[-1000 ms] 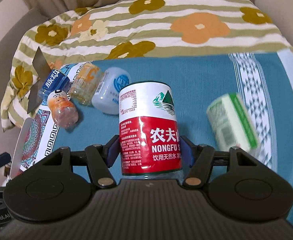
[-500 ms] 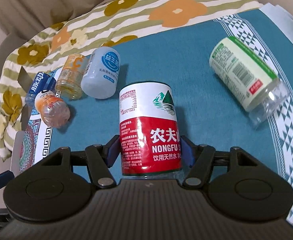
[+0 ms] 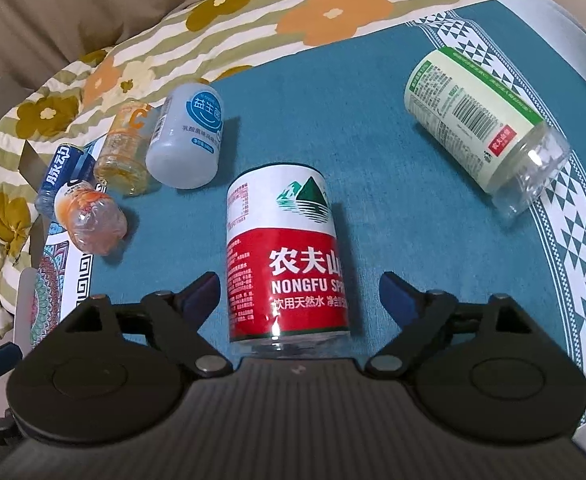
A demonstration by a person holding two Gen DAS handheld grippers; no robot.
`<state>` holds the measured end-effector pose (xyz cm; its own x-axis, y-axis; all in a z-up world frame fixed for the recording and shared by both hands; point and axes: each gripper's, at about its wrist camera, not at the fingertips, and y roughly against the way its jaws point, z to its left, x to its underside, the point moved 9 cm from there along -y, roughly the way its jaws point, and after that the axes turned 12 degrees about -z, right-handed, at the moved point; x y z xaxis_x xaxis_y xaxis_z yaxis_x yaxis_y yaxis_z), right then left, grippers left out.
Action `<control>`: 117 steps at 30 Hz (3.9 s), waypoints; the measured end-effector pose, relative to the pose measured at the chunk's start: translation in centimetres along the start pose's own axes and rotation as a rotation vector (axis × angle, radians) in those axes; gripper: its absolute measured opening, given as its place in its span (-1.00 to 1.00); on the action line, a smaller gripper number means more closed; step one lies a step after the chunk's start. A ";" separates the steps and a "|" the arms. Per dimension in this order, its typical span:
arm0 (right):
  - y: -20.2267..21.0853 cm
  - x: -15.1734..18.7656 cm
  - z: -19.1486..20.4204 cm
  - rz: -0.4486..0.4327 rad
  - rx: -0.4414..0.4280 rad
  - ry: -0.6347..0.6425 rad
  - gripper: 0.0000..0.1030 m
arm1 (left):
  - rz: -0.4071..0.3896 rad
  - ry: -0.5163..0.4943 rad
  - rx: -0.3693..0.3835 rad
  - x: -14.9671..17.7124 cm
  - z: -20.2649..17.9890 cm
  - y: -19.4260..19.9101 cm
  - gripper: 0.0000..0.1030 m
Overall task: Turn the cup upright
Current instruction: 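Lift the red-and-white cup with the right tool and carry it toward the left tool, then grasp the cup with the left tool while the right tool releases it, then rotate the cup with the left tool so its open rim faces up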
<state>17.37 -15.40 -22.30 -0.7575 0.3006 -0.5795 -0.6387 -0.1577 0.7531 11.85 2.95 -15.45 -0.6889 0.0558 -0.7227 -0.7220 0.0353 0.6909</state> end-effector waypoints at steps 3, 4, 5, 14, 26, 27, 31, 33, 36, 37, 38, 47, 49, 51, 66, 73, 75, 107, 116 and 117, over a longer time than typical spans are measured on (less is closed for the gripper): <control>0.9 -0.5 0.1 -0.009 -0.017 -0.012 0.98 | -0.006 0.003 0.000 -0.5 -0.1 0.4 0.98; 1.4 -0.7 0.0 -0.015 -0.022 -0.015 0.98 | -0.009 0.005 -0.001 -0.7 -0.1 0.5 0.98; 1.9 -1.1 0.0 -0.023 -0.028 -0.018 0.98 | -0.012 0.006 -0.002 -1.0 -0.1 0.7 0.98; 8.5 -3.3 -4.4 -0.113 0.018 0.073 1.00 | 0.021 0.031 0.077 -4.1 -2.9 0.9 0.98; 11.0 -1.8 -13.3 -0.124 0.140 0.161 1.00 | 0.360 0.062 0.216 -4.7 -11.1 -6.7 0.83; 10.9 -1.7 -14.0 -0.119 0.142 0.150 1.00 | 0.384 0.058 0.214 -4.5 -11.6 -7.5 0.81; 10.2 -1.6 -16.0 -0.102 0.144 0.110 1.00 | 0.418 0.020 0.171 -4.3 -13.0 -10.2 0.78; 9.8 -1.6 -16.8 -0.095 0.140 0.094 1.00 | 0.427 0.007 0.154 -4.3 -13.4 -11.2 0.76; 9.4 -1.7 -17.6 -0.086 0.138 0.086 1.00 | 0.451 -0.001 0.131 -4.1 -13.6 -12.4 0.75; 9.2 -1.8 -17.7 -0.083 0.138 0.085 1.00 | 0.462 -0.001 0.125 -3.9 -13.7 -12.6 0.74; 9.1 -1.8 -17.9 -0.079 0.135 0.083 1.00 | 0.473 0.001 0.120 -3.7 -13.7 -12.8 0.70; 8.4 -2.7 -18.3 -0.081 0.119 0.079 1.00 | 0.529 0.046 0.122 -2.4 -13.4 -14.0 0.30; 8.4 -2.8 -18.4 -0.081 0.119 0.078 1.00 | 0.524 0.042 0.124 -2.4 -13.5 -13.9 0.29; 8.4 -2.9 -18.4 -0.082 0.118 0.078 1.00 | 0.517 0.040 0.127 -2.5 -13.5 -13.6 0.28; 9.1 -3.6 -16.2 -0.118 0.093 0.132 1.00 | -0.169 0.038 0.182 -6.9 -12.3 -3.9 0.29; 9.0 -2.6 -14.5 -0.120 0.127 0.223 1.00 | -0.390 0.015 0.199 -5.6 -12.7 -5.4 0.29; 8.8 -2.1 -14.2 -0.118 0.135 0.247 1.00 | -0.435 0.016 0.206 -5.4 -12.6 -5.7 0.30; 8.9 1.3 -12.2 -0.140 0.141 0.302 1.00 | -0.336 -0.135 0.168 -0.8 -13.1 -5.4 0.34; 9.9 1.0 -12.5 -0.160 0.140 0.289 1.00 | -0.309 -0.098 0.176 -0.9 -13.1 -4.9 0.83; 10.1 0.9 -12.5 -0.164 0.139 0.286 1.00 | -0.306 -0.096 0.171 -1.0 -13.1 -4.7 0.83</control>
<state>8.57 -28.53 -19.08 -0.6661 0.0323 -0.7452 -0.7454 0.0062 0.6666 15.08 -10.36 -18.13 -0.4275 0.1101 -0.8973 -0.8672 0.2303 0.4415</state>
